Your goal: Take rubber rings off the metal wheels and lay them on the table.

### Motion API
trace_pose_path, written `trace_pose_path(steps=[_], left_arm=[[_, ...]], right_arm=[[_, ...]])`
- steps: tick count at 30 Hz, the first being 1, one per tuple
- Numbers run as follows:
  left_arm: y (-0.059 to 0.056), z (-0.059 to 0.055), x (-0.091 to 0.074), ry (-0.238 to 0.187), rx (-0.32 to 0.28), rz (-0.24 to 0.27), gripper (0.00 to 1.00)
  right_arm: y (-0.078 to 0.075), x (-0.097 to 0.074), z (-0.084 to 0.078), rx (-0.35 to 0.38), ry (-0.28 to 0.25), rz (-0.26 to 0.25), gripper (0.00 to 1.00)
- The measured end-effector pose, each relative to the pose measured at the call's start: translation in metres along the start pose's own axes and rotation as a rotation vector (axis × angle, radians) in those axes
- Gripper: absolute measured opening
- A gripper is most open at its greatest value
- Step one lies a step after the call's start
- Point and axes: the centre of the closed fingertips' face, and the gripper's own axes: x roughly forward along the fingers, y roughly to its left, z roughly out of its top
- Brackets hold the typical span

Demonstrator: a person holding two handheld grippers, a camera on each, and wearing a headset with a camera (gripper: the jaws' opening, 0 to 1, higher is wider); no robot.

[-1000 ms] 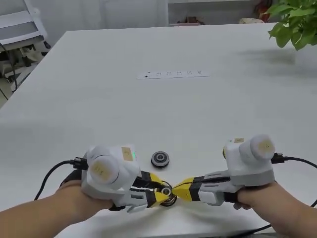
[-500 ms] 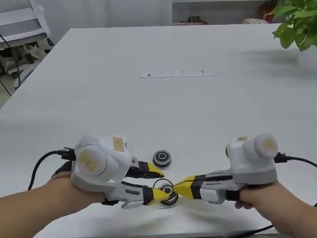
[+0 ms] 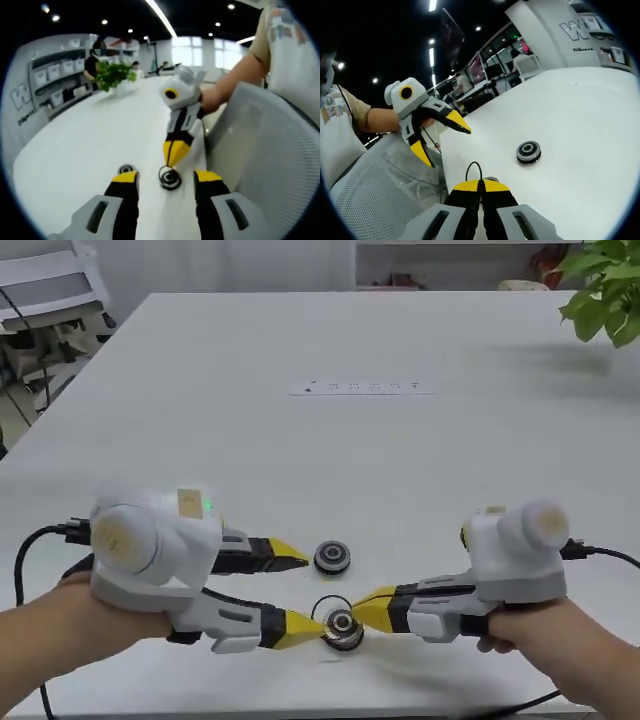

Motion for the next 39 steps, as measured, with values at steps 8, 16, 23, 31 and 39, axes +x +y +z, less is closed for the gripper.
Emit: trace_pose_path(steps=[8, 16, 23, 31, 39], left_arm=[[0.010, -0.001, -0.021, -0.013, -0.020, 0.046, 0.51], [0.016, -0.006, -0.037, -0.023, -0.045, 0.082, 0.58], [0.019, -0.011, -0.045, -0.022, -0.057, 0.099, 0.63], [0.023, -0.018, -0.054, -0.021, -0.069, 0.114, 0.68], [0.022, -0.028, -0.058, -0.009, -0.091, 0.123, 0.70]], right_arm=[[0.000, 0.003, 0.010, -0.014, 0.010, 0.006, 0.00], [-0.003, 0.008, 0.023, -0.027, 0.019, 0.006, 0.00], [-0.004, 0.019, 0.034, -0.045, 0.031, 0.012, 0.00], [-0.006, 0.039, 0.032, -0.071, 0.084, 0.018, 0.00], [-0.007, 0.052, 0.025, -0.076, 0.129, 0.021, 0.00]])
